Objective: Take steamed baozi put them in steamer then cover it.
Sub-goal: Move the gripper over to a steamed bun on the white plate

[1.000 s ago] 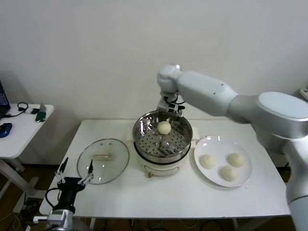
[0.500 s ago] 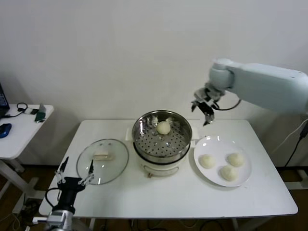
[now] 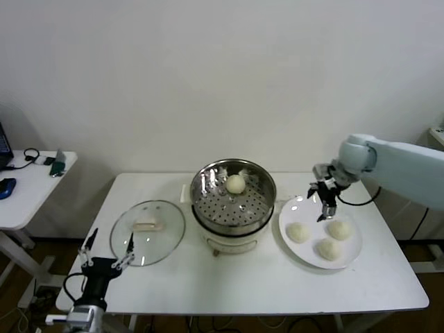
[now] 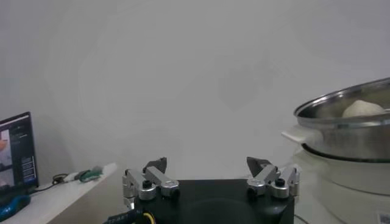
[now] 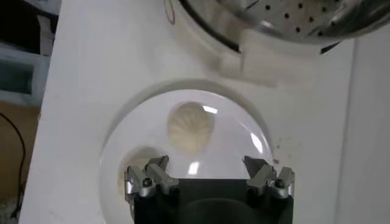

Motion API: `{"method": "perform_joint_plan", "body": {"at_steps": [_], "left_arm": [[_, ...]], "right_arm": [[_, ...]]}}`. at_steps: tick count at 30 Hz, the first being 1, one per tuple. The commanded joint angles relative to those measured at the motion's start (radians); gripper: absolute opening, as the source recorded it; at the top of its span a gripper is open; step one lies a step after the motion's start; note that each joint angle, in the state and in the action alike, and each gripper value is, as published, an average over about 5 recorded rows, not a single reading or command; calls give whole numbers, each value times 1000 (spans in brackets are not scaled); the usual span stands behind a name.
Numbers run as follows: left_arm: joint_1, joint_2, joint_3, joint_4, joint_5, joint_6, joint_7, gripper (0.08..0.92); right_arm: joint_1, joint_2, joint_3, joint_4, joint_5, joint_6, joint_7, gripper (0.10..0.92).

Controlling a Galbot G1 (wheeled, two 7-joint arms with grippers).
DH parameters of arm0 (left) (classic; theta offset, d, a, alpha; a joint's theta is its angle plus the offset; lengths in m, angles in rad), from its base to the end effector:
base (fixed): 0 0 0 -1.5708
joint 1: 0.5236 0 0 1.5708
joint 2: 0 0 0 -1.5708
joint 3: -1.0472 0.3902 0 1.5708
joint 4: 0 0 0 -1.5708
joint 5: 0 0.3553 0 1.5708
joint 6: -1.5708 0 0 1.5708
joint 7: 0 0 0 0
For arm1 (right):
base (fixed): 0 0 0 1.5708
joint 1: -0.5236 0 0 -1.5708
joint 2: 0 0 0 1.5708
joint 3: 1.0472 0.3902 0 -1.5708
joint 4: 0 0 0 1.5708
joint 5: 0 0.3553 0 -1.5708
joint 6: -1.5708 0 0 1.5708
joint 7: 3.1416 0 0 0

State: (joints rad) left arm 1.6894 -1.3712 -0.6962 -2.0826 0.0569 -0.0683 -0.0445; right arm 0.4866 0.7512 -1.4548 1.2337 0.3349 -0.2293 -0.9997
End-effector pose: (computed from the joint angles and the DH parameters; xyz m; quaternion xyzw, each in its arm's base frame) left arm 0.1238 0.0950 -0.3440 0.0327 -0.9865 -0.1590 0.0193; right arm 0.5662 -0.1610 -0.1540 0.5177 -0.5272 0.5245 0.4231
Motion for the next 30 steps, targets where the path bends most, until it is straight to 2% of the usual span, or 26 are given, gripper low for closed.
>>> {"method": "perform_joint_plan", "body": {"at_steps": [1, 26, 30], "left_arm": [[-2, 1, -2, 3, 1, 4, -2, 823], [-24, 1, -5, 21, 2, 18, 0, 823], [-23, 1, -5, 21, 3, 18, 0, 823]], "right_arm": [[-183, 25, 102, -71, -40, -28, 13, 823], [-310, 170, 232, -286, -118, 25, -1, 823], [-309, 178, 235, -301, -122, 34, -11, 793]]}}
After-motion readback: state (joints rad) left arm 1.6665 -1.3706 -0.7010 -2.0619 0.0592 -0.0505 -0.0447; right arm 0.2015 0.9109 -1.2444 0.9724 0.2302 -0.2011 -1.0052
